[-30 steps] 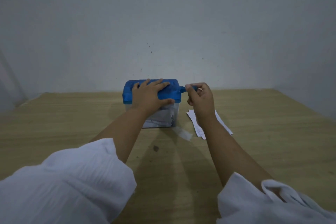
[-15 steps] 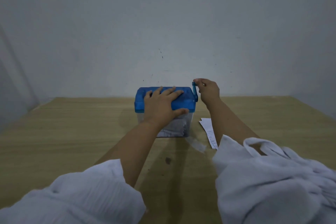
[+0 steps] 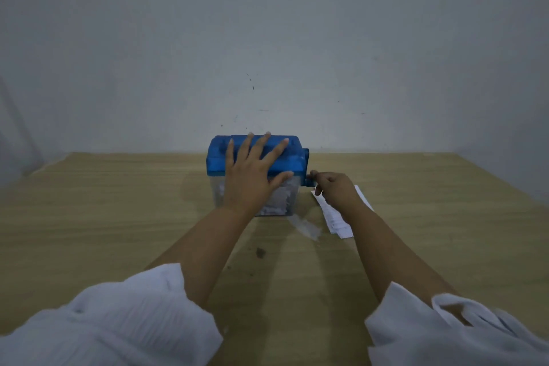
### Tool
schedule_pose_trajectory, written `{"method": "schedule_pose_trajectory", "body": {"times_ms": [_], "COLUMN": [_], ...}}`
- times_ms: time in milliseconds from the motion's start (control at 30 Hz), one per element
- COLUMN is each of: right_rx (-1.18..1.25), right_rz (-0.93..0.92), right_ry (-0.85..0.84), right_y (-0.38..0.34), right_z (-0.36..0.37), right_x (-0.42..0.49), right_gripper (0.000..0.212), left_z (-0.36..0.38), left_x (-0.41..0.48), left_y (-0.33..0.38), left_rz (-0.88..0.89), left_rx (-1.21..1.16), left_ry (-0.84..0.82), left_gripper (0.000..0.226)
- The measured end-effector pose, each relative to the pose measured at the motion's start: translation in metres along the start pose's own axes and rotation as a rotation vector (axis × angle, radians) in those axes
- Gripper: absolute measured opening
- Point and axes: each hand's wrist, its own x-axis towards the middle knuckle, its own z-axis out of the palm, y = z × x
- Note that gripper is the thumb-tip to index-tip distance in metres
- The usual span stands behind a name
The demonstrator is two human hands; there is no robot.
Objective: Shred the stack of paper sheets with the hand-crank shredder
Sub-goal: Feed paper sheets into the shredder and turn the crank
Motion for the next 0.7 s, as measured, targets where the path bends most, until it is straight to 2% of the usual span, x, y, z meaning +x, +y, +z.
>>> {"method": "schedule_pose_trajectory", "body": {"times_ms": [133,200,267,333,400,533,600,700], "right_rx": [-0.178,-0.303,-0.394,-0.492,-0.584,-0.661,-0.705,-0.675], "right_rz": [-0.089,-0.1,-0.105,-0.068,0.006,0.155,0.217,0.227], "right_ry": [0.172,0.254,0.311,0.319,0.306,0.318,0.302,0.296], "right_y": [0.019,0.036,0.052,0.062,0.068,0.072,0.073,0.074], "right_z": [-0.025,-0.035,-0.039,-0.042,-0.046,-0.053,-0.054,-0.053], "right_x": [-0.015,-0.021,-0.027,-0.034,-0.04,-0.04,-0.038,-0.035], "right_gripper": [0.027,0.023,0.02,0.021,0.025,0.042,0.049,0.05], "left_z": [0.014,0.019,0.021,0.024,0.032,0.041,0.042,0.041], "left_x": [-0.03,-0.045,-0.054,-0.056,-0.058,-0.058,-0.058,-0.06], "left_y": [0.024,0.043,0.062,0.079,0.09,0.098,0.098,0.099], "left_rz": [0.066,0.191,0.276,0.218,0.111,0.002,0.014,0.051], "left_rx": [-0.111,-0.194,-0.244,-0.367,-0.48,-0.503,-0.48,-0.495], "left_ry": [0.13,0.057,-0.102,-0.301,-0.423,-0.512,-0.525,-0.54], "left_gripper": [0.054,0.051,0.048,0.045,0.049,0.059,0.055,0.046]}}
